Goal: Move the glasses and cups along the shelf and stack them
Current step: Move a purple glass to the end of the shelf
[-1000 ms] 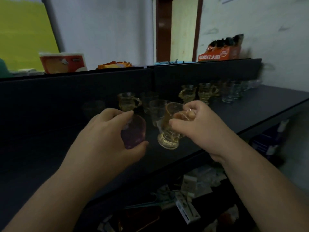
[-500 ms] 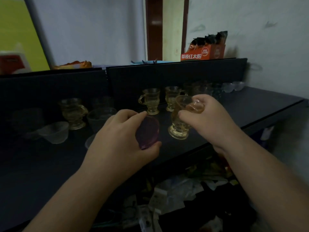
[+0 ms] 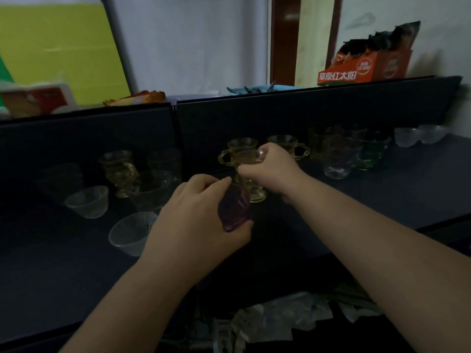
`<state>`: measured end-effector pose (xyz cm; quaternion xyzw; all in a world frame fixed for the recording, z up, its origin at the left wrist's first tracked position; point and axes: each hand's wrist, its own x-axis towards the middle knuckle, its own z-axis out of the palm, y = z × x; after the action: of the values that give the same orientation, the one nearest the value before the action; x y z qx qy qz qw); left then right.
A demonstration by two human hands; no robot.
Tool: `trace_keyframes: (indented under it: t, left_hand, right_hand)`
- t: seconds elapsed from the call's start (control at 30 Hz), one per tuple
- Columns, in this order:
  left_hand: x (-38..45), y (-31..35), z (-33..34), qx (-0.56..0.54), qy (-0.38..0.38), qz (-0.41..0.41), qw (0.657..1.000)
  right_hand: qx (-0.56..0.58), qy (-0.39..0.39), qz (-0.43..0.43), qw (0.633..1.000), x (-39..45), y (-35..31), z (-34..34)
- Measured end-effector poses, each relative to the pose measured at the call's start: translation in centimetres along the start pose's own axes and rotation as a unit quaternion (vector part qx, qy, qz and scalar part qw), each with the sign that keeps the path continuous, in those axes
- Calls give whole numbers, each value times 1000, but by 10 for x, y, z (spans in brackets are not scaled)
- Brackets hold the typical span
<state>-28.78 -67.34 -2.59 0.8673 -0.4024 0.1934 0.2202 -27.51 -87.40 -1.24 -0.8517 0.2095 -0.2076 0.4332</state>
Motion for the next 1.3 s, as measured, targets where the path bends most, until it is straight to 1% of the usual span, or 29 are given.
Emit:
trace_keyframes:
  t: [0.17,0.27,0.37,0.57,0.67,0.73,0.8,0.97,1.03,1.1,1.2,1.3]
  left_hand:
    - [9,-5,-2,0,6,19,1000]
    - [14,0,-4,-15,23,46,999]
    - [20,16,-4,-27,31,84,996]
    - [47,66,25,-47,-12,140,989]
    - [67,97,53,-43,-24,153,987]
    - [84,124,72,-38,-45,151,987]
    - [97,140,85,-35,-59,140,988]
    - [129,199,127,-33,-72,82,993]
    - [138,219,142,-23,-76,58,995]
    - [146,235,153,15,-70,39,997]
    - [154,254,162,102,-50,35,993]
    - [162,265,167,146,-41,20,988]
  right_hand:
    - [-11,-4,2,1000,0,2,6]
    - [-23,-1,-18,1000,-15,8,-11]
    - [-26,16,-41,999,-38,27,-43]
    - [-168,91,-55,980,-74,89,-122]
    - [-242,107,-58,963,-79,116,-164]
    - [-265,107,-50,957,-80,132,-197]
    - [-278,95,-48,955,-80,141,-216]
    - [-291,94,-88,948,-68,177,-272]
    - [-290,70,-98,949,-63,190,-289]
    - [-286,46,-112,951,-58,202,-301]
    - [-280,13,-126,952,-49,217,-315]
    - [-274,-18,-134,952,-42,227,-324]
